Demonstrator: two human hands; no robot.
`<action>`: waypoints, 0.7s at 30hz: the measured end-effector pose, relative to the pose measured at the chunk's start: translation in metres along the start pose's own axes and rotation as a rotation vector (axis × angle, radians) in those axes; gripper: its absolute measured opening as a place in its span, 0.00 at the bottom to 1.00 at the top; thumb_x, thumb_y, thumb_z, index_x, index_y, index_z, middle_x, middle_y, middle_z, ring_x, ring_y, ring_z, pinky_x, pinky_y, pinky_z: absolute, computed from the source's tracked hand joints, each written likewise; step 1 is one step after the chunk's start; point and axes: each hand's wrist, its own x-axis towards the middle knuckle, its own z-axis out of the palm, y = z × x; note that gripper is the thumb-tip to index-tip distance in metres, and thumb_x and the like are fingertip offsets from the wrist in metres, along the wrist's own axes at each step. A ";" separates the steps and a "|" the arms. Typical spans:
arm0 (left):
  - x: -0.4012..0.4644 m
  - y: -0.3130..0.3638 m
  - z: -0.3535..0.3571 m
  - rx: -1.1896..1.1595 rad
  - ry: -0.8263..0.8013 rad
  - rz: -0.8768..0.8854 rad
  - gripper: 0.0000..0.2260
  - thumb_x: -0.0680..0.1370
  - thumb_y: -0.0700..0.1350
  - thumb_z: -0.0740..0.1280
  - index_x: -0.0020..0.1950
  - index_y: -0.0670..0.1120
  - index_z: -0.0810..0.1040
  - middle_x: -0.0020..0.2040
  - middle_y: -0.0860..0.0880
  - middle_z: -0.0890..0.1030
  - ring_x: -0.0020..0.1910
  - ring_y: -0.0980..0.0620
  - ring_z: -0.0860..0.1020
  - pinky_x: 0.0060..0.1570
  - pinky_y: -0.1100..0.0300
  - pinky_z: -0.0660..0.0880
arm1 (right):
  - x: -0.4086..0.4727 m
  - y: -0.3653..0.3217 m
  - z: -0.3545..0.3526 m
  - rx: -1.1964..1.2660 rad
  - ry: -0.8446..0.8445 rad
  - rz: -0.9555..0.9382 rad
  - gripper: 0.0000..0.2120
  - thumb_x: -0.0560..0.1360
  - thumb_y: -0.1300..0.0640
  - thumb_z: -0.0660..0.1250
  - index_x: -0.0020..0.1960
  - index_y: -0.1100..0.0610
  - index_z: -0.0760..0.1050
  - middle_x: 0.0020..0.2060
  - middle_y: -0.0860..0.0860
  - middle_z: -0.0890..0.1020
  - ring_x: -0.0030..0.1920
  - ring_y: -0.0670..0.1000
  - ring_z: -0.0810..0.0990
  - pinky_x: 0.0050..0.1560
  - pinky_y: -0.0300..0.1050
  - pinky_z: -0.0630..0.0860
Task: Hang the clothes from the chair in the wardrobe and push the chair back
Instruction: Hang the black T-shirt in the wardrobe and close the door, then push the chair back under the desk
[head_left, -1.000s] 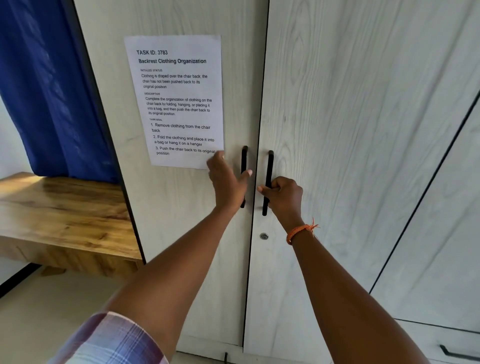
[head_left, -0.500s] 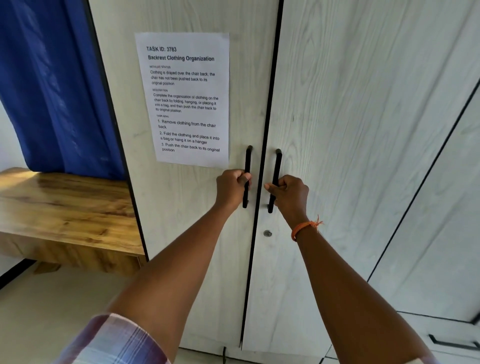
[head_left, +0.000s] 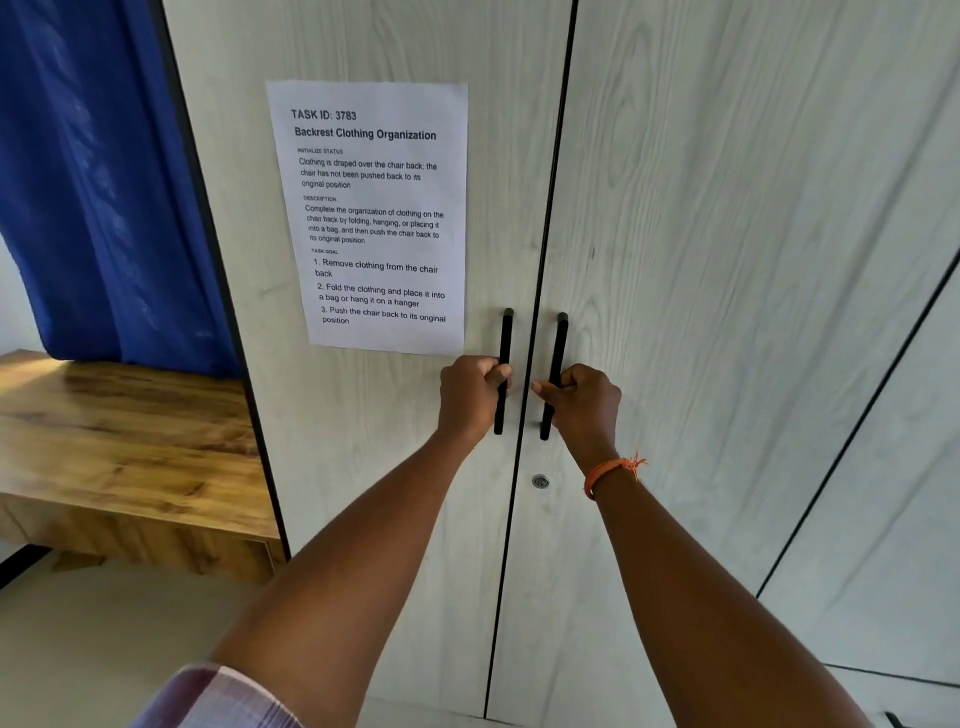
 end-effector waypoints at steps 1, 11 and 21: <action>0.000 0.000 0.001 0.002 0.004 0.004 0.13 0.80 0.43 0.66 0.37 0.39 0.82 0.33 0.45 0.83 0.34 0.45 0.81 0.40 0.48 0.81 | -0.001 0.001 0.000 0.011 -0.001 0.006 0.17 0.69 0.57 0.78 0.33 0.59 0.70 0.28 0.53 0.72 0.30 0.50 0.69 0.31 0.43 0.72; -0.001 0.017 -0.005 0.180 0.040 -0.024 0.20 0.80 0.41 0.67 0.29 0.41 0.68 0.27 0.46 0.66 0.28 0.50 0.65 0.30 0.57 0.63 | -0.007 -0.005 0.001 0.041 0.015 0.060 0.17 0.70 0.58 0.78 0.35 0.64 0.71 0.29 0.53 0.71 0.30 0.49 0.67 0.31 0.41 0.69; -0.121 0.004 -0.067 0.210 -0.183 -0.283 0.15 0.79 0.38 0.68 0.66 0.39 0.76 0.56 0.43 0.83 0.57 0.47 0.80 0.52 0.67 0.68 | -0.113 0.018 0.015 0.136 0.014 0.277 0.18 0.72 0.53 0.75 0.56 0.59 0.74 0.47 0.55 0.82 0.49 0.55 0.81 0.53 0.47 0.77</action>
